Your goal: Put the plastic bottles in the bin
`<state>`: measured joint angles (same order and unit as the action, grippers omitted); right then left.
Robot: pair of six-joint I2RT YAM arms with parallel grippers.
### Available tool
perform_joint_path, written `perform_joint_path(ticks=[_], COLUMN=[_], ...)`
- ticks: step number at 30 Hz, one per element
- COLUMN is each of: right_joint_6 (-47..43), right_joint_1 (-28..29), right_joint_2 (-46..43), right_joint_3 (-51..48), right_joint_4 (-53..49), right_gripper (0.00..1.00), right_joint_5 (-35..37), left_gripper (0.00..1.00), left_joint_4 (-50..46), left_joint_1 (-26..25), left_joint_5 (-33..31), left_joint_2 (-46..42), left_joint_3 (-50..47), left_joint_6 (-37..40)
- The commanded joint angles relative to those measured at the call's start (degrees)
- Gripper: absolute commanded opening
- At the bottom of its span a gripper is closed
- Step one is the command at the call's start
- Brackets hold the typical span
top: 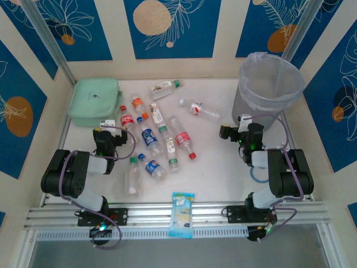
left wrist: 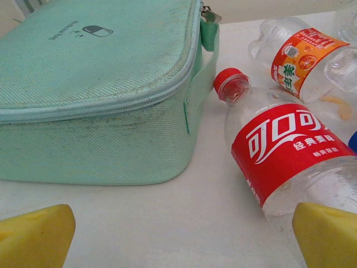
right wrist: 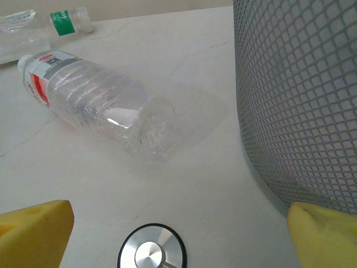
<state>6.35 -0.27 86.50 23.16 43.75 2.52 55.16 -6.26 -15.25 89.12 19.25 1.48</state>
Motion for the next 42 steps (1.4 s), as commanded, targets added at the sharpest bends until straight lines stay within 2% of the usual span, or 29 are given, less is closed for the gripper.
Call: perform_joint_path(ticks=[1,27,35,38,40,42], right_joint_6=[-0.8,-0.5,-0.3,-0.8,-1.3,-1.4], right_joint_1=[-0.3,-0.6,-0.9,-1.0,-0.7,0.0], right_joint_2=[0.7,0.8,0.4,-4.3,-8.0,-11.4], right_joint_3=[1.1,1.2,1.1,6.4,10.6,11.9], right_joint_4=[1.7,1.6,1.8,-11.6,-21.7,-25.9], right_gripper=[0.99,0.99,0.99,0.99,0.99,0.99], right_joint_5=[-0.6,-1.2,-2.1,-3.5,-4.1,-2.9], left_gripper=[1.0,1.0,0.99,0.99,0.99,0.99], left_joint_4=[1.9,1.6,1.1,-6.2,-17.0,-23.6], left_joint_1=[-0.4,-0.3,0.7,0.5,0.2,0.2], left_joint_5=[-0.2,-0.1,2.0,-0.2,-3.7,-5.7], left_joint_2=[0.9,0.9,0.4,-3.7,-9.3,-14.6], left_joint_3=[1.0,1.1,1.3,3.5,6.8,9.3], left_joint_6=[0.3,0.1,-0.4,-0.6,-1.5,-1.2])
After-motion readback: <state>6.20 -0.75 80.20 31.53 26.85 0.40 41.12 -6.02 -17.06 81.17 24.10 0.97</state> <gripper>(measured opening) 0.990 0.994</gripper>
